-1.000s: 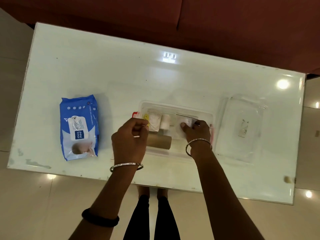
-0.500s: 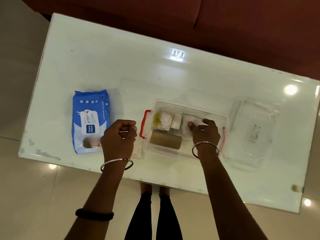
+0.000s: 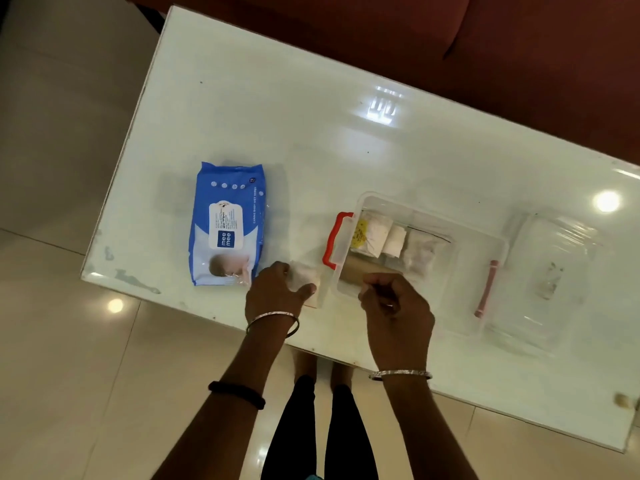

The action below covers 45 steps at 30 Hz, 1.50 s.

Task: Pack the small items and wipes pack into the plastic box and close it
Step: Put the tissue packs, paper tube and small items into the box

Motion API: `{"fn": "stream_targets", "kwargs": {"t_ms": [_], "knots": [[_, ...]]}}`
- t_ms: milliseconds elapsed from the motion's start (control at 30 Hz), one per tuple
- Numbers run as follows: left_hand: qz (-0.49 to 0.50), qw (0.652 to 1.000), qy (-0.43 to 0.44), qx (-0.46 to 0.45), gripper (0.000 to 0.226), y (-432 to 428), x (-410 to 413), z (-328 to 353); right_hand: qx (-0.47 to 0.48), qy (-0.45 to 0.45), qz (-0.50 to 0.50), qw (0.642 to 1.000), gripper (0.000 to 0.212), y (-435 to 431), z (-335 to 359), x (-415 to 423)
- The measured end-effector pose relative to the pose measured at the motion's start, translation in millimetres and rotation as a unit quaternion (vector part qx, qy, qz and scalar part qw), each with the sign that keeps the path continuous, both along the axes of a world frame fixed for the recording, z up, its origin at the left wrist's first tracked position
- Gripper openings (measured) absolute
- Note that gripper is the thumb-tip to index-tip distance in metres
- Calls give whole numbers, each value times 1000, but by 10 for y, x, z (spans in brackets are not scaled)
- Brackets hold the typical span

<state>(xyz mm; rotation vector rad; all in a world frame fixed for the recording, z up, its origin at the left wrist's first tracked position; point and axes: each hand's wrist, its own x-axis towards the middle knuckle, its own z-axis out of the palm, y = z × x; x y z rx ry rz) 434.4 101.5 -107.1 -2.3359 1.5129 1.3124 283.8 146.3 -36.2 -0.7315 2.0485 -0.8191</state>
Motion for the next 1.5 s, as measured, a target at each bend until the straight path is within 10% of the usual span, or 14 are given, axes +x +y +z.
{"fn": "stream_targets", "kwargs": {"t_ms": [433,800,1033,1500], "knots": [[175,977,122,-15,44,-40,188,353,73,-93,38,992,13,-9,27,223],[139,937,322,0,25,-117,-393,935,-10,-171,-50,984,25,-47,194,-179],[61,957,270,-84,21,-100,-873,882,78,114,-151,979,30,50,47,-1012],[16,971,157,-177,16,-133,-937,693,188,359,75,911,25,-349,-550,-1147]]}}
